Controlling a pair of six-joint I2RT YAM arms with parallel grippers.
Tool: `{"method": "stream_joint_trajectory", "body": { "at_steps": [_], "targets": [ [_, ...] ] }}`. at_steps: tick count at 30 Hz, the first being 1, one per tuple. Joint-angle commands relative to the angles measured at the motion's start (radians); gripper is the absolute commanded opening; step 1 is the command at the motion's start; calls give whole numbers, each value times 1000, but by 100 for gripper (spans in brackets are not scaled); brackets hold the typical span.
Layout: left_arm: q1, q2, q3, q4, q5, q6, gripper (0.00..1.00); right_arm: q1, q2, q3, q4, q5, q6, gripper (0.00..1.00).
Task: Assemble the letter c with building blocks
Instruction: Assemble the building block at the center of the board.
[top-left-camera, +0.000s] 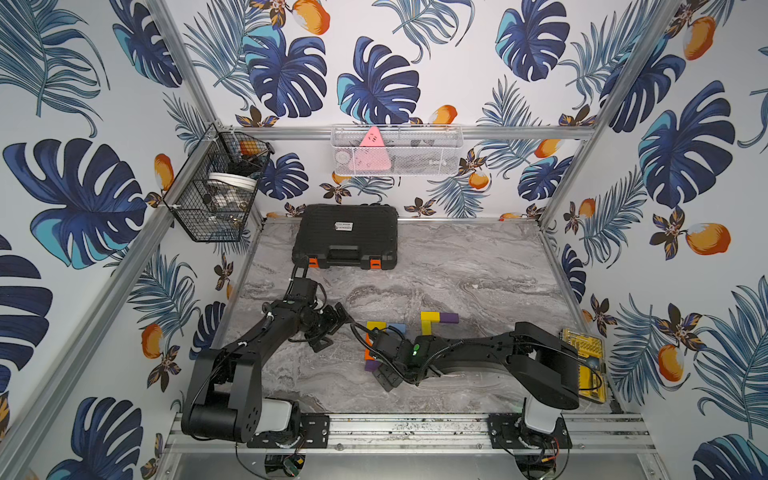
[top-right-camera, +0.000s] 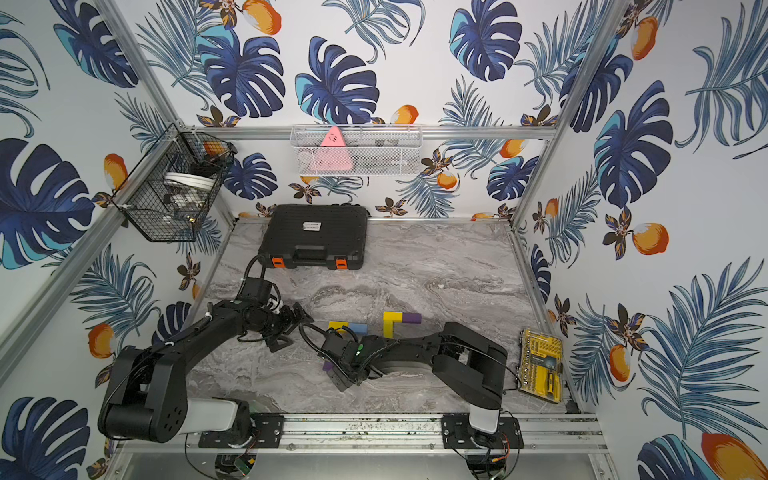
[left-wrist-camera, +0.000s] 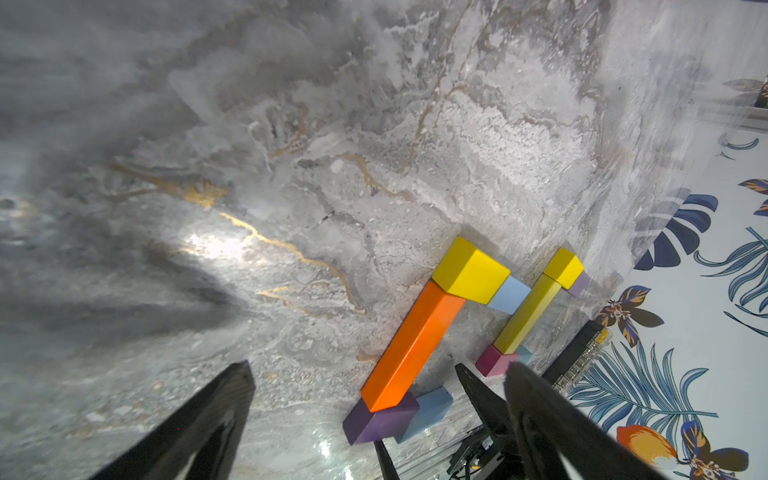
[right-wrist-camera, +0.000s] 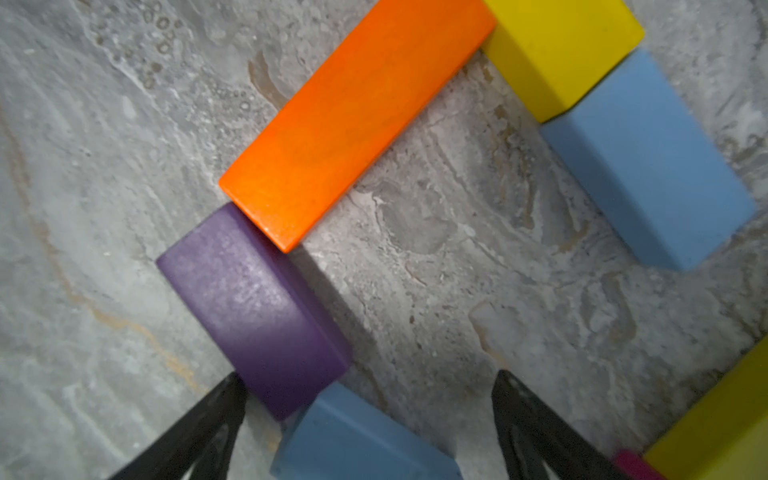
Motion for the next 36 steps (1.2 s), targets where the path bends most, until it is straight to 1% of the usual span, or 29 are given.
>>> {"method": "stream_joint_trajectory", "body": {
  "at_steps": [1, 17, 24, 29, 36],
  "targets": [
    [-2, 1, 9, 9, 2, -7, 99, -1, 0, -9, -46, 1, -19, 93],
    [-11, 6, 18, 7, -1, -8, 99, -21, 0, -6, -44, 3, -18, 93],
    [-18, 13, 22, 11, 0, -13, 99, -21, -90, -26, -71, -14, -13, 93],
    [-24, 17, 28, 13, 2, -15, 99, -21, -156, -85, -104, -6, 0, 93],
    [-32, 22, 34, 15, -1, -16, 99, -21, -186, -165, -97, -3, 29, 93]
  ]
}}
